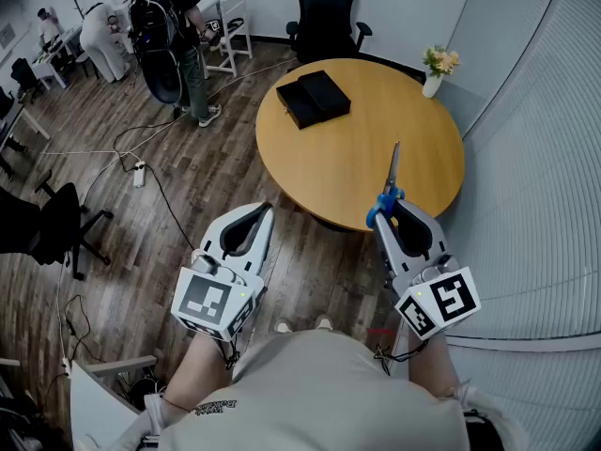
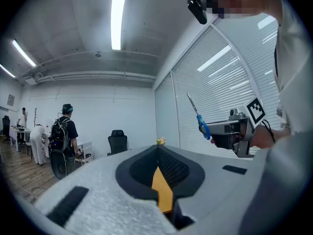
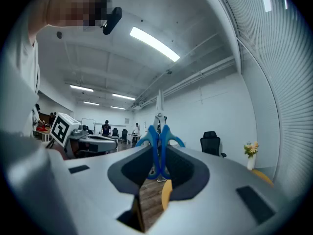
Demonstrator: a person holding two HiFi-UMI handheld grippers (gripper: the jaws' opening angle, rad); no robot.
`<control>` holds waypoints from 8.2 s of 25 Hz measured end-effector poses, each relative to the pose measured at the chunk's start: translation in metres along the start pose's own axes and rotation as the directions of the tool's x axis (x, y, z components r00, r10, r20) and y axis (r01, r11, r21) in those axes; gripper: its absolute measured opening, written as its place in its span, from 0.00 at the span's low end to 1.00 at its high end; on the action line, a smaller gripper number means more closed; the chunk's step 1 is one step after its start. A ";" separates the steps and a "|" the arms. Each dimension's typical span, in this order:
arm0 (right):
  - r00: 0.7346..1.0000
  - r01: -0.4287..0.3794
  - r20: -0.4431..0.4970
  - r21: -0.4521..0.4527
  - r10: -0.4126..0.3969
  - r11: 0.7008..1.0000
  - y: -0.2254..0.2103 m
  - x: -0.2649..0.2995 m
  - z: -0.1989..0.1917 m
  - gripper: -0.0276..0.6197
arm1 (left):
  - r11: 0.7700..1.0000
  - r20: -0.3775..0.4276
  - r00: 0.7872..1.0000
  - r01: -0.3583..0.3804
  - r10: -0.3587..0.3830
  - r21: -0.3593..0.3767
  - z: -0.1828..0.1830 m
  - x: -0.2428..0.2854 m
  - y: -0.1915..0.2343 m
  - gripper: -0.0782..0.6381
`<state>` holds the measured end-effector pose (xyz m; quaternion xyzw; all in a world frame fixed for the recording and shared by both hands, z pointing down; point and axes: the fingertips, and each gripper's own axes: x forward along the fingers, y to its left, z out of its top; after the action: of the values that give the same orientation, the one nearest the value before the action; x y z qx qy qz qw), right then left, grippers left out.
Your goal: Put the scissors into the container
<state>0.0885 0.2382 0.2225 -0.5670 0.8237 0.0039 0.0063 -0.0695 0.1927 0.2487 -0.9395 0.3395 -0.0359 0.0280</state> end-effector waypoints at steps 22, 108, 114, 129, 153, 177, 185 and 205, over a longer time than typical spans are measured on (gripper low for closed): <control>0.999 -0.049 -0.011 0.003 0.049 0.999 -0.016 -0.006 -0.011 0.19 | 1.000 -0.015 1.000 -0.024 0.025 0.011 -0.001 0.013 -0.017 0.14; 0.985 0.105 -0.142 0.070 -0.094 0.992 -0.154 0.386 -0.060 0.19 | 0.985 -0.093 0.984 0.147 -0.155 -0.084 -0.066 0.287 0.306 0.14; 0.982 0.073 -0.182 0.084 -0.057 0.994 -0.172 0.392 -0.073 0.19 | 0.989 -0.110 0.986 0.116 -0.126 -0.090 -0.070 0.304 0.305 0.14; 0.962 -0.040 -0.259 0.196 0.091 0.980 -0.225 0.443 -0.108 0.19 | 0.997 -0.189 0.981 0.030 -0.044 -0.076 -0.097 0.343 0.315 0.14; 0.769 -0.008 -0.609 0.291 0.192 0.957 -0.250 0.542 -0.312 0.19 | 0.984 -0.327 0.944 -0.016 -0.044 -0.176 -0.229 0.428 0.353 0.14; 0.380 0.039 -0.906 0.215 0.184 0.976 -0.239 0.533 -0.469 0.19 | 0.911 -0.469 0.878 -0.112 -0.097 -0.398 -0.362 0.432 0.358 0.14; 0.252 -0.016 -0.958 0.135 0.135 0.991 -0.243 0.532 -0.483 0.19 | 0.906 -0.459 0.878 -0.078 -0.135 -0.415 -0.361 0.435 0.345 0.14; 0.254 -0.031 -0.962 0.092 0.097 0.995 -0.245 0.535 -0.485 0.21 | 0.912 -0.465 0.871 -0.053 -0.156 -0.406 -0.345 0.416 0.332 0.14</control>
<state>0.1234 -0.3550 0.7000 -0.4177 0.6788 -0.3645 -0.4816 0.0082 -0.3385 0.5871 -0.8935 0.3097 -0.2012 -0.2555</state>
